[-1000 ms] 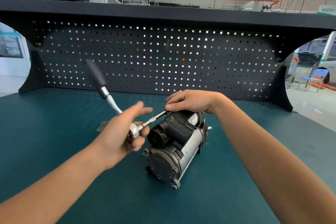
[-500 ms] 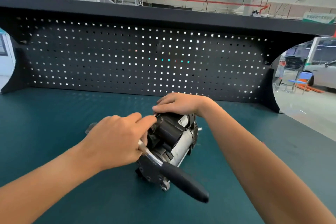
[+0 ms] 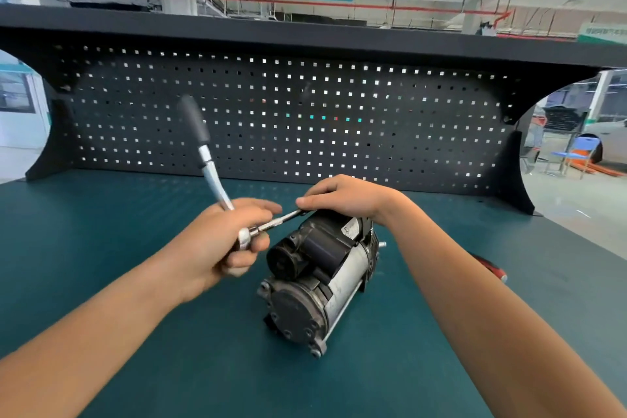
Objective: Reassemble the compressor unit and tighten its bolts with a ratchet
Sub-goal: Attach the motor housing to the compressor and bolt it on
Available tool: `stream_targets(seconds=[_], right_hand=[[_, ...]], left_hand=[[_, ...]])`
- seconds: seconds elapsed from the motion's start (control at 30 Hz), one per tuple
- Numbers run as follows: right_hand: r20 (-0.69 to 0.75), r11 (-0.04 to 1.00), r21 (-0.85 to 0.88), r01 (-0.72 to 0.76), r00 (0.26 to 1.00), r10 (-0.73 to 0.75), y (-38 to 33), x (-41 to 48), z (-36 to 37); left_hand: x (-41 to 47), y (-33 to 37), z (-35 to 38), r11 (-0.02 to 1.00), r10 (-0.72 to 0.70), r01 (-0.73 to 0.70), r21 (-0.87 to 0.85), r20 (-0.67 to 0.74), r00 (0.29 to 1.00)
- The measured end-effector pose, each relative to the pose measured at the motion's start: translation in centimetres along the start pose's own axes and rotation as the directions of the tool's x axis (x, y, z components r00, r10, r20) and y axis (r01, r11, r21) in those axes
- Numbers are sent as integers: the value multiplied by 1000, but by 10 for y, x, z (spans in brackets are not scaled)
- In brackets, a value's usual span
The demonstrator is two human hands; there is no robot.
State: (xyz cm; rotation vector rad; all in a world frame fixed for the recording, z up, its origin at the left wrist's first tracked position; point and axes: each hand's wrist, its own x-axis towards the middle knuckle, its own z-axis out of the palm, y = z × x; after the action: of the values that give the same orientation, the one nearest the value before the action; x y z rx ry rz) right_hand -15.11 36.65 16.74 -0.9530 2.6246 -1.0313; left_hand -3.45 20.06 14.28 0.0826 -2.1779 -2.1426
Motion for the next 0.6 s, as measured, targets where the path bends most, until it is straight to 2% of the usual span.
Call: stream_targets(seconds=[0.03, 0.07, 0.1, 0.13, 0.17, 0.2, 0.23, 0.27, 0.3, 0.33, 0.37, 0.4, 0.43, 0.47, 0.5, 0.53, 0.57, 0.6], right_hand=[[-8, 1000, 28, -3, 1000, 3, 0, 0, 0], [-19, 999, 50, -1, 1000, 2, 0, 1, 0], [-25, 998, 58, -1, 1000, 2, 0, 2, 0], [-21, 999, 49, -6, 1000, 7, 0, 2, 0], [-13, 999, 33, -15, 1000, 15, -2, 2, 0], [-5, 1000, 10, -21, 1000, 21, -2, 2, 0], [0, 1000, -11, -20, 1000, 20, -2, 1, -1], [8, 1000, -23, -10, 1000, 10, -1, 2, -2], [16, 1000, -13, 3, 1000, -3, 1, 2, -3], [19, 1000, 21, 8, 1000, -8, 2, 1, -3], [21, 998, 57, 9, 1000, -10, 2, -1, -3], [19, 997, 71, 13, 1000, -14, 1, -1, -3], [10, 997, 69, 15, 1000, -16, 1, -1, -3], [0, 998, 62, 15, 1000, -15, 2, 1, -2], [-8, 998, 55, 14, 1000, -14, 2, 1, -2], [-8, 999, 49, 14, 1000, -14, 1, 1, -2], [-7, 999, 47, 15, 1000, -14, 0, 1, -2], [-5, 999, 52, 12, 1000, -12, 1, 0, -2]], left_hand=[[0, -1, -2, 926, 209, -199, 322, 4, 978], [2, -3, -5, 666, 460, -407, 625, 85, 884], [2, -5, -8, 268, 617, -517, 813, 268, 740], [3, -8, -10, -76, 640, -520, 850, 442, 629], [3, -10, -10, -269, 620, -501, 822, 546, 564], [4, -14, -8, -311, 628, -503, 807, 571, 529], [3, -16, -5, -215, 640, -535, 817, 532, 554], [1, -16, -2, -5, 671, -569, 822, 425, 607], [-2, -13, 2, 280, 662, -566, 775, 271, 699], [-3, -10, 6, 589, 567, -500, 634, 116, 815], [-1, -7, 7, 851, 389, -352, 390, -18, 921], [2, -4, 5, 988, 144, -139, 70, -73, 987], [6, -3, 2, 962, -63, 51, -267, -37, 997], [7, -1, -1, 818, -198, 186, -544, 38, 980], [8, 1, -3, 660, -257, 259, -705, 112, 960], [9, 1, -5, 595, -269, 283, -752, 145, 952], [9, 0, -4, 643, -256, 275, -715, 137, 957], [8, 1, -3, 750, -221, 241, -617, 110, 969]])
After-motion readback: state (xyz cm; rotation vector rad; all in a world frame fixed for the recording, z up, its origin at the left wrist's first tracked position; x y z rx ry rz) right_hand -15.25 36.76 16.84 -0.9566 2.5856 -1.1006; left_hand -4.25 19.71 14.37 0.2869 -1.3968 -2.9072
